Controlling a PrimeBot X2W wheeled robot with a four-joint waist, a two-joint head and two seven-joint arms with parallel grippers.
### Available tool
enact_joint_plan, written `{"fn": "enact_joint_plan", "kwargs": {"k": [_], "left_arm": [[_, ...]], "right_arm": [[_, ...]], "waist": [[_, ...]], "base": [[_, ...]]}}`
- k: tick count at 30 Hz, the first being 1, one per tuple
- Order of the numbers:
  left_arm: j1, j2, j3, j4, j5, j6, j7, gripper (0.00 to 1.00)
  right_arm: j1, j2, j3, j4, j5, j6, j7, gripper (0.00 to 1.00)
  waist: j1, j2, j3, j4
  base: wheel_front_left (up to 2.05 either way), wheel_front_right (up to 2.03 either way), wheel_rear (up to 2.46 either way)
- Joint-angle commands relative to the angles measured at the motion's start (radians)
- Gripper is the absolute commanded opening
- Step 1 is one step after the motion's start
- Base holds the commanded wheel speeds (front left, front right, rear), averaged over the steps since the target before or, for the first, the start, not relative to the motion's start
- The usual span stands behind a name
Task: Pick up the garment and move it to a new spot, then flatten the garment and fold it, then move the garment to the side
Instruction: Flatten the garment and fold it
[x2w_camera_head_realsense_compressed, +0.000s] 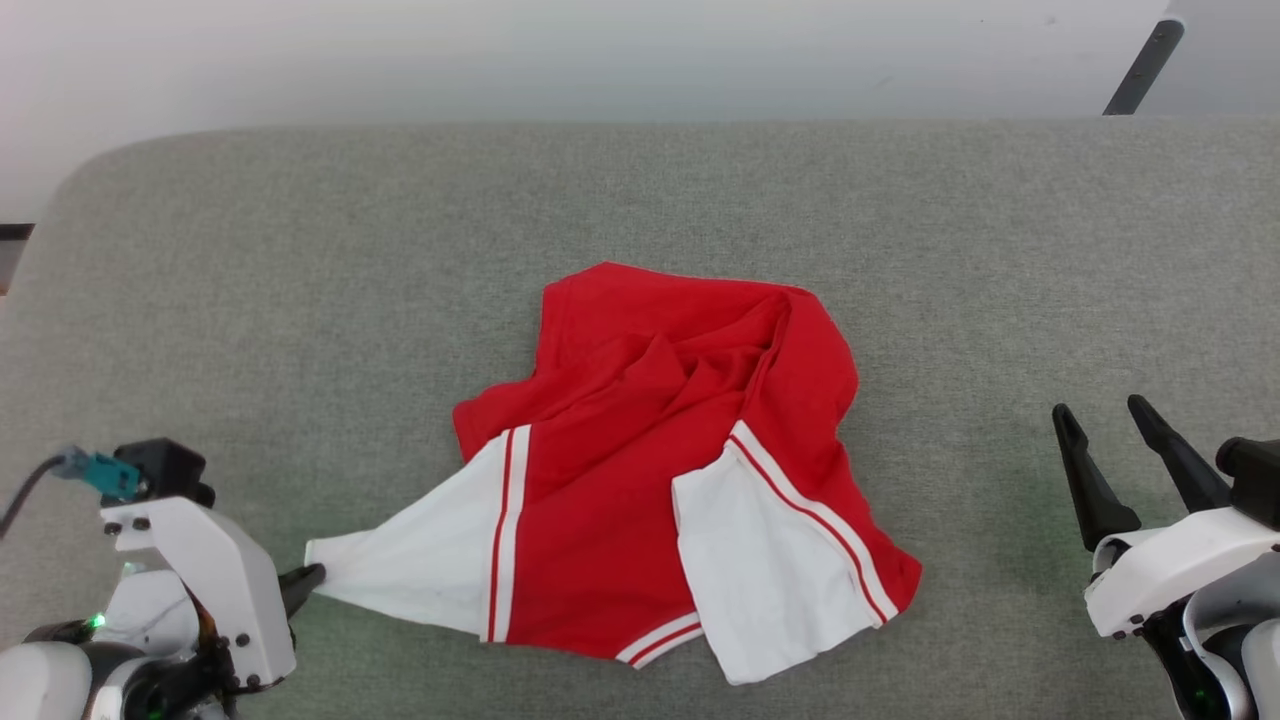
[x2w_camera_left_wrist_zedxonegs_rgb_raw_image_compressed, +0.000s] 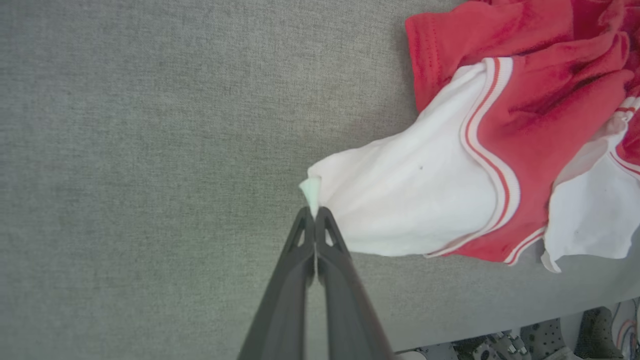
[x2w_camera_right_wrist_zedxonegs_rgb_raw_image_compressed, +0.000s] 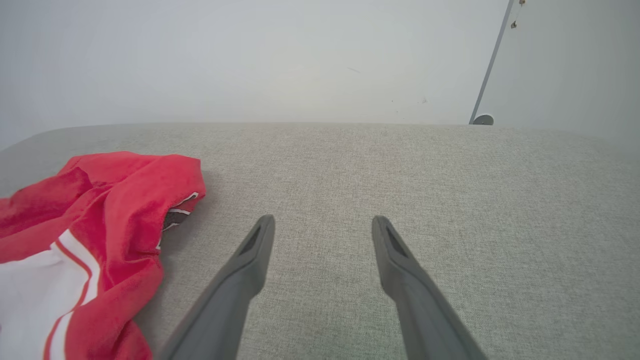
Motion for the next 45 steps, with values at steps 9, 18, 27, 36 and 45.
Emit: {"fn": "enact_joint_plan", "kwargs": {"k": [9,18,27,36,45], "left_arm": [[0.014,0.005,-0.02,0.062,0.045,-0.057,-0.082,1.0],[0.055,-0.002,-0.015,0.06,0.072,-0.097,-0.189,1.0],[0.124,-0.031,0.023,0.023,0.121,-0.155,-0.434,1.0],[0.189,-0.071,0.05,0.049,0.19,-0.199,-0.701,1.0],[0.218,-0.112,0.059,0.122,0.221,-0.204,-0.86,1.0]], "right_arm": [[0.025,0.0,0.023,-0.006,-0.003,-0.001,0.018,1.0],[0.066,-0.018,0.049,-0.027,0.014,-0.001,0.043,1.0],[0.121,-0.014,0.083,-0.078,0.024,-0.001,0.082,1.0],[0.172,-0.02,0.148,-0.142,0.062,-0.001,0.151,1.0],[0.184,-0.039,0.205,-0.203,0.099,-0.001,0.212,1.0]], "waist": [[-0.0001,0.0,-0.042,-0.013],[-0.0001,0.0,-0.12,-0.001],[-0.0001,0.0,-0.19,0.029],[-0.0001,0.0,-0.208,0.081],[-0.0001,0.0,-0.211,0.121]], "base": [[0.0,0.0,0.0],[0.0,0.0,0.0],[0.0,0.0,0.0],[0.0,0.0,0.0],[0.0,0.0,0.0]]}}
